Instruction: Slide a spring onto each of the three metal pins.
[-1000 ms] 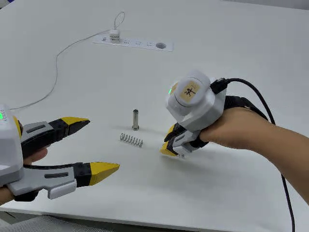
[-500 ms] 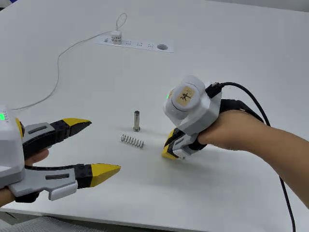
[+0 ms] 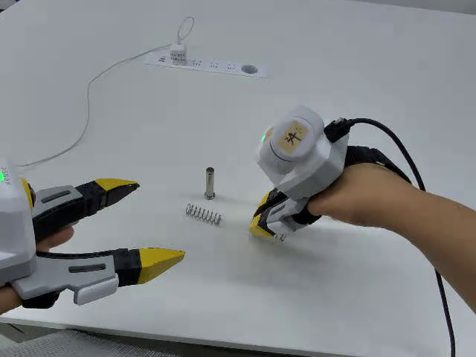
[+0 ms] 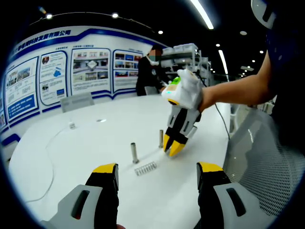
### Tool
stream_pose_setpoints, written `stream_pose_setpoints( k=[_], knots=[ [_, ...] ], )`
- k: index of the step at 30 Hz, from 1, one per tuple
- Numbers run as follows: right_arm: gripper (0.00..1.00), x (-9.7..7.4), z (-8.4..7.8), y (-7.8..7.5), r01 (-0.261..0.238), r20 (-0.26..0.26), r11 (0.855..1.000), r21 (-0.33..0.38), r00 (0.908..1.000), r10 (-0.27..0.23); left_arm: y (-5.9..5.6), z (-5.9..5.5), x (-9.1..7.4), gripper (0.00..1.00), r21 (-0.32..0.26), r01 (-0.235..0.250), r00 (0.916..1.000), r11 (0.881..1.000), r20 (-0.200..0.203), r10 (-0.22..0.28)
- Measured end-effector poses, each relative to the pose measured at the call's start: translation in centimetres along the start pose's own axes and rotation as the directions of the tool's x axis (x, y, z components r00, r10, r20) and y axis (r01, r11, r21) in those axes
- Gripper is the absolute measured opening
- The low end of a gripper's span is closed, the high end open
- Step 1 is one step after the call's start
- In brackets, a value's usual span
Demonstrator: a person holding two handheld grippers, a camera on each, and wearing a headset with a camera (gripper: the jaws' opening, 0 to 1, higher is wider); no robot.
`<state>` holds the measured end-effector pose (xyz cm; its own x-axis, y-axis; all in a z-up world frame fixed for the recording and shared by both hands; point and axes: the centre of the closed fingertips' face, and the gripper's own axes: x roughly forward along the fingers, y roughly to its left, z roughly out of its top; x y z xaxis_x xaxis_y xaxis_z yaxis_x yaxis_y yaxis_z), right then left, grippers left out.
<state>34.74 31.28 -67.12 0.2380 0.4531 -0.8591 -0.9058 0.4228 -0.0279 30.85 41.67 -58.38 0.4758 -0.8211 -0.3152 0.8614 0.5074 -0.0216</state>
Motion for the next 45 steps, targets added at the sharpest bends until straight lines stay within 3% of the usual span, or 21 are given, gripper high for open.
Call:
stream_pose_setpoints(
  k=[10, 27, 37, 45],
  knots=[
    [0.12, -2.3, 0.3, -0.3, 0.041, 0.057, 0.999, 0.026, 0.9975, -0.043, 0.0, 0.0, 0.0, 0.68, 0.003, 0.002, 1.0000, 1.000, -0.002, -0.002],
    [0.12, -4.8, 0.6, -0.4, 0.075, 0.127, 0.993, 0.087, 0.9882, -0.086, 0.0, 0.0, 0.1, 0.68, 0.008, 0.003, 1.0000, 1.000, -0.005, -0.003],
    [0.12, -7.0, 1.8, -0.7, 0.091, 0.195, 0.989, 0.121, 0.9742, -0.113, 0.0, 0.0, 0.1, 0.68, 0.010, 0.004, 1.0000, 1.000, -0.009, -0.004],
    [0.12, -8.5, 3.0, -1.3, 0.100, 0.257, 0.985, 0.143, 0.9571, -0.135, 0.0, 0.1, 0.1, 0.68, 0.010, 0.002, 1.0000, 1.000, -0.007, -0.002]
  ],
)
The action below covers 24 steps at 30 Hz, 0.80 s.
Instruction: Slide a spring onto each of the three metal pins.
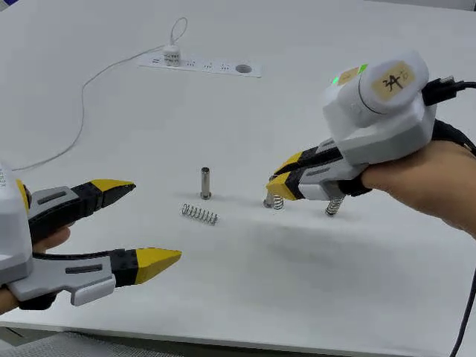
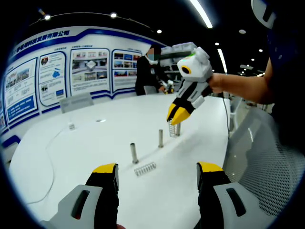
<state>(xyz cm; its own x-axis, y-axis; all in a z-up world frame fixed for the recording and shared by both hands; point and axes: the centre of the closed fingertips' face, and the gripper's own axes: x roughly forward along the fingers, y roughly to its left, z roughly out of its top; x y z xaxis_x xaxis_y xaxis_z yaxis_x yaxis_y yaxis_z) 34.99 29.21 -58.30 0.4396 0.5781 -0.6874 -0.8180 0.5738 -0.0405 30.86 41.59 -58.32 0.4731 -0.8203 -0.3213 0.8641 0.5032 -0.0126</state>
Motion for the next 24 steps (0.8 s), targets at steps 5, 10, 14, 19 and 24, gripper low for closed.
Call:
stream_pose_setpoints(
  k=[5, 10, 14, 19, 24],
  knots=[
    [0.12, -0.3, 0.6, -0.7, 0.015, 0.025, 1.000, 0.003, 0.9996, -0.015, 0.0, 0.0, 0.0, 0.68, 0.001, 0.001, 1.0000, 1.000, -0.001, -0.001],
    [0.12, -0.4, 1.1, -1.4, 0.029, 0.054, 0.999, 0.015, 0.9981, -0.030, 0.0, 0.0, 0.0, 0.68, 0.001, 0.002, 1.0000, 1.000, -0.001, -0.002],
    [0.12, -0.3, 1.4, -1.7, 0.036, 0.070, 0.999, 0.022, 0.9968, -0.038, 0.0, 0.0, 0.0, 0.68, 0.001, 0.002, 1.0000, 1.000, -0.001, -0.002],
    [0.12, -0.2, 1.7, -2.4, 0.050, 0.094, 0.998, 0.034, 0.9942, -0.053, -0.1, 0.0, 0.0, 0.68, 0.002, 0.003, 1.0000, 1.000, 0.000, -0.003],
    [0.12, 0.0, 1.9, -2.9, 0.050, 0.126, 0.997, 0.061, 0.9904, -0.057, 0.0, 0.0, 0.0, 0.68, 0.000, 0.003, 1.0000, 1.000, 0.001, -0.003]
  ],
)
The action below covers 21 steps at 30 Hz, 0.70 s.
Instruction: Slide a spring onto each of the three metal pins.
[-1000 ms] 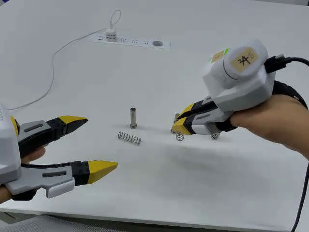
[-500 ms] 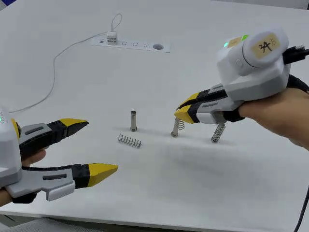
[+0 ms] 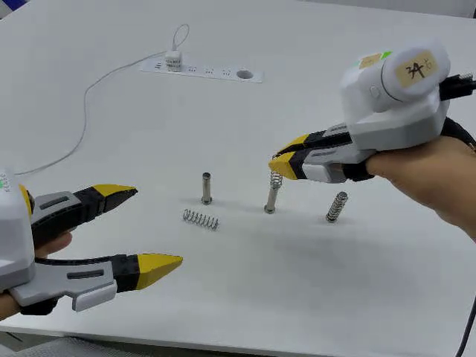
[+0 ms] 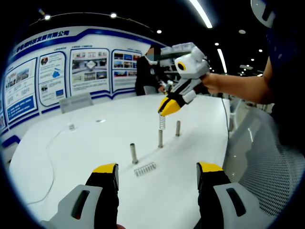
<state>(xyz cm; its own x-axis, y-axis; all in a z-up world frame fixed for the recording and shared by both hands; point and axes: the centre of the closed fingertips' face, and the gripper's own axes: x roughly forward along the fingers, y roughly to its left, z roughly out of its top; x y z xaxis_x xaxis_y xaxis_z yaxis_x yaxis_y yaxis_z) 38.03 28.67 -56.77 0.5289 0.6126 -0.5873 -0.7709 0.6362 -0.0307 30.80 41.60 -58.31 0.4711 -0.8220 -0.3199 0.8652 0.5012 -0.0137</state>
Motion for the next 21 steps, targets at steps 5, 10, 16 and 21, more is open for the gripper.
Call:
stream_pose_setpoints(
  k=[5, 10, 16, 21],
  knots=[
    [0.12, 0.3, -0.2, -0.5, 0.012, 0.010, 1.000, 0.011, 0.9999, -0.012, 0.0, 0.0, 0.0, 0.68, -0.001, -0.001, 1.0000, 1.000, 0.001, 0.001],
    [0.12, 0.4, -0.3, -0.8, 0.013, 0.011, 1.000, 0.024, 0.9998, -0.014, 0.0, 0.0, 0.0, 0.68, -0.002, 0.000, 1.0000, 1.000, -0.001, 0.000],
    [0.12, 0.7, -0.6, -1.0, 0.014, 0.009, 0.999, 0.034, 0.9999, -0.014, 0.0, -0.1, 0.1, 0.68, -0.004, -0.001, 1.0000, 1.000, -0.004, 0.001],
    [0.12, 0.9, -1.0, -1.1, 0.014, 0.007, 0.999, 0.043, 0.9999, -0.014, 0.0, -0.1, 0.1, 0.68, -0.006, -0.003, 1.0000, 1.000, -0.005, 0.003]
  ],
)
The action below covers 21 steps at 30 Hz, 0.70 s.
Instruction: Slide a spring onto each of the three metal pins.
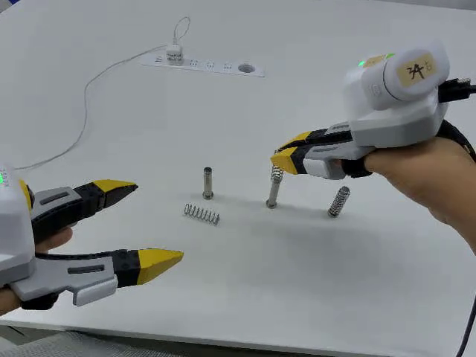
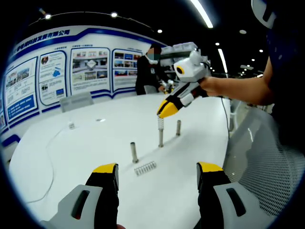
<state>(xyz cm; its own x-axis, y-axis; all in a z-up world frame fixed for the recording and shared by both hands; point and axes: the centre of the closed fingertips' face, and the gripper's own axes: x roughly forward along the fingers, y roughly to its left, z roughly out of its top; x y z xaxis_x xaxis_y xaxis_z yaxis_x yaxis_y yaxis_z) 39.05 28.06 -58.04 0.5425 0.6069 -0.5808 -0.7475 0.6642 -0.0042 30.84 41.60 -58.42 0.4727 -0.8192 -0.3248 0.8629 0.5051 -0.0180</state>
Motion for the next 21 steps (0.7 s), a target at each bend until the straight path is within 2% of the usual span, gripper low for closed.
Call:
stream_pose_setpoints(
  k=[21],
  knots=[
    [0.12, 0.9, -2.0, 0.1, 0.003, -0.025, 1.000, 0.026, 0.9997, -0.003, 0.2, -0.2, 0.0, 0.68, -0.001, -0.002, 1.0000, 1.000, -0.005, 0.002]
  ],
)
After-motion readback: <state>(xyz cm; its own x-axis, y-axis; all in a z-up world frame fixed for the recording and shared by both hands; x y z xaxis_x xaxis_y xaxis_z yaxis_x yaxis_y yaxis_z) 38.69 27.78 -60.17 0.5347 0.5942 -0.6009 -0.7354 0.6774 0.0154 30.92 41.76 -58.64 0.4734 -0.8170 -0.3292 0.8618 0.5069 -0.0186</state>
